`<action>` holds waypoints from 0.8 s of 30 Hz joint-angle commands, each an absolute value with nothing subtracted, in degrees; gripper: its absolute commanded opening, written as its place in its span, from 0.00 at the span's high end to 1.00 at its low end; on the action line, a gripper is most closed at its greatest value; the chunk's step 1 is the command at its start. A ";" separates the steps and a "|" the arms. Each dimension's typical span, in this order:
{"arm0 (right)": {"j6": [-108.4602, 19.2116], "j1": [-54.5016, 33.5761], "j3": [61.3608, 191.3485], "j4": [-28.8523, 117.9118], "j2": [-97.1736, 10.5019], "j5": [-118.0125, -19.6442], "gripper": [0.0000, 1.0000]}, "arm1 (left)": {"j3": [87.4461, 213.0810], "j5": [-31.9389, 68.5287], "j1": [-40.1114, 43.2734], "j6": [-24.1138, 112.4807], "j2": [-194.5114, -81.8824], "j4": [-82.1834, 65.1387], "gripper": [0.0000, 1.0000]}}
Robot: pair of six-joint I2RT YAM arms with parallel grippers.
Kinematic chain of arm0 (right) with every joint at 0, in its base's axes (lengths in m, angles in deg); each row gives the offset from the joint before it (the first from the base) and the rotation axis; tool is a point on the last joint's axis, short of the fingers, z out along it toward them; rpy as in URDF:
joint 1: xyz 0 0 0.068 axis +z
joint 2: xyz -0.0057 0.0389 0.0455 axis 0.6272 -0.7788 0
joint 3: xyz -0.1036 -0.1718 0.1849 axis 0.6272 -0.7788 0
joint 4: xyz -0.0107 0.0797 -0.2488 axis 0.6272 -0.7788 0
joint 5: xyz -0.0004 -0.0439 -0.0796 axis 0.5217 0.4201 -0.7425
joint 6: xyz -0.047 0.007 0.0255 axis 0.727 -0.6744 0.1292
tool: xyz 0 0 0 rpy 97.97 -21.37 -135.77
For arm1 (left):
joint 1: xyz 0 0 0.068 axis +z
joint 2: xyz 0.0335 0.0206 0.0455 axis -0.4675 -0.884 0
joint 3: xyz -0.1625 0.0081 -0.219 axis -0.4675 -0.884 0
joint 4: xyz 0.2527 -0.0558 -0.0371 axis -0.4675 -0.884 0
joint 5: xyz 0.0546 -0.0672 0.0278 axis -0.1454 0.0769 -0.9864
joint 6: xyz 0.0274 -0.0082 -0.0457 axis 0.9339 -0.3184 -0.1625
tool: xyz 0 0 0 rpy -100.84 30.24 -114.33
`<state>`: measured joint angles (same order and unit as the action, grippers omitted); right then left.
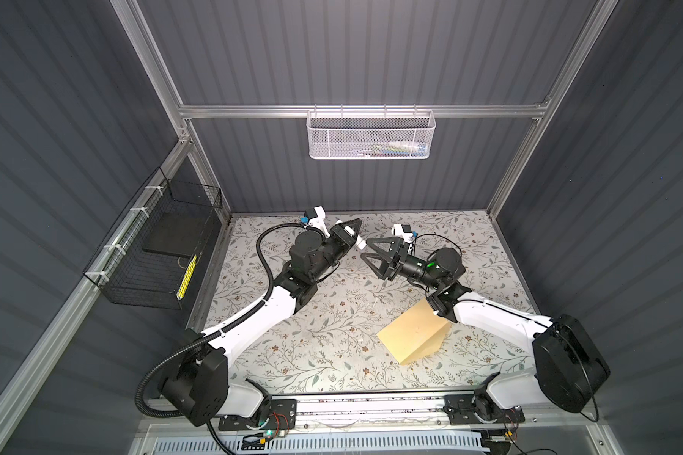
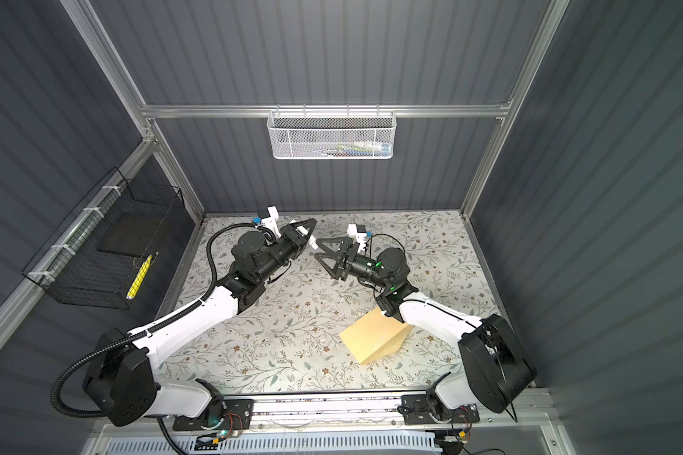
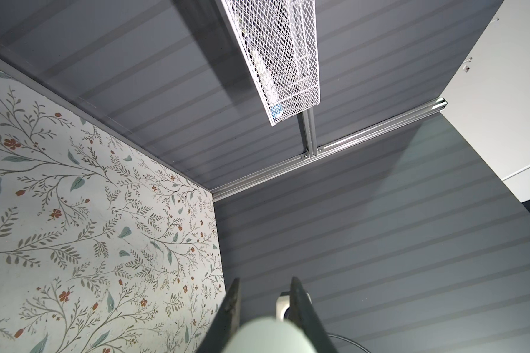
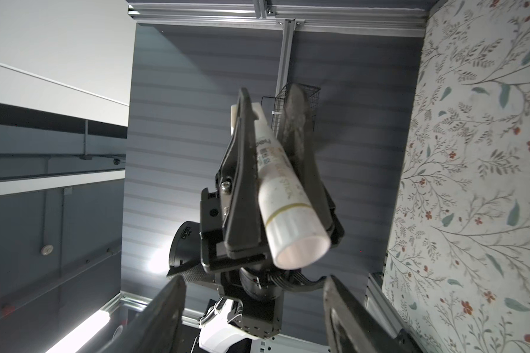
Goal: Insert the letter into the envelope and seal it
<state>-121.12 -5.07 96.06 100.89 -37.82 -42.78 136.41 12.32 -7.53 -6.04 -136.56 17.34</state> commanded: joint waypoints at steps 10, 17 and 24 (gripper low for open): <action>-123.04 -4.97 96.74 107.25 -40.44 -42.10 0.34 | 134.95 11.76 -7.16 -4.71 -135.95 19.25 1.00; -115.08 -5.49 92.04 96.47 -34.38 -43.86 0.16 | 135.65 12.66 -7.20 -0.66 -134.97 9.03 1.00; -88.53 -6.21 87.09 40.53 -4.46 -62.20 0.01 | 141.32 19.58 -7.04 20.06 -136.15 -32.94 1.00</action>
<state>-104.31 -6.51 85.68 69.83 -14.14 -50.89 137.83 15.62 -7.26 7.56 -135.84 -10.20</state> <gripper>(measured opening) 0.990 0.263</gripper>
